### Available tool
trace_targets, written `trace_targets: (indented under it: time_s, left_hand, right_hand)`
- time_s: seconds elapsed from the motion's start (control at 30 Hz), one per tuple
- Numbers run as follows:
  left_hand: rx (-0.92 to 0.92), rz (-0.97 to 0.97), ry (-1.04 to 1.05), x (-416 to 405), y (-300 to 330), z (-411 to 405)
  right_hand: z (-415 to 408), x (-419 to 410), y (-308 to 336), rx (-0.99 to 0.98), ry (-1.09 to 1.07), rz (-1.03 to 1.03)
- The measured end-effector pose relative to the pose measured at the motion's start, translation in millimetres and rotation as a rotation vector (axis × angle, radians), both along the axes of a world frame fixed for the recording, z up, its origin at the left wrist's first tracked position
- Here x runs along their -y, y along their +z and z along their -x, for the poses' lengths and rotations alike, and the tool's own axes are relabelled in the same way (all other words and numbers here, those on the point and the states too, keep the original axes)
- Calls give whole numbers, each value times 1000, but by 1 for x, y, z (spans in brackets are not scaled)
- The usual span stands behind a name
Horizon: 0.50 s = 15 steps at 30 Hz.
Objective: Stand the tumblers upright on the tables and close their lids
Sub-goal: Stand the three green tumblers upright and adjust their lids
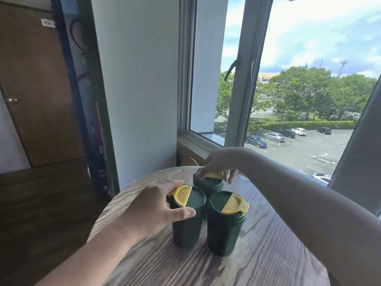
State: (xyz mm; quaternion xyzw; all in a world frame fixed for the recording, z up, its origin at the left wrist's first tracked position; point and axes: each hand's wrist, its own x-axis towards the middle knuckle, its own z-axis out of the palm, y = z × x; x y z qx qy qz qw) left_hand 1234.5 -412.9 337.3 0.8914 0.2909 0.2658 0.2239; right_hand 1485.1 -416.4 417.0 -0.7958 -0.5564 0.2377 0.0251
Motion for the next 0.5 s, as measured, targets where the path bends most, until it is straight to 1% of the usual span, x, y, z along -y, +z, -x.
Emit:
trace_targets:
  time_s: [0.1, 0.3, 0.5]
  left_hand:
    - [24, 6, 5, 2, -2, -1]
    - [36, 20, 22, 1, -4, -2]
    - [34, 23, 31, 1, -4, -3]
  right_hand:
    - [-8, 1, 0, -9, 20, 7]
    - [-20, 9, 2, -149, 43, 5]
    - [-21, 10, 3, -190, 55, -9]
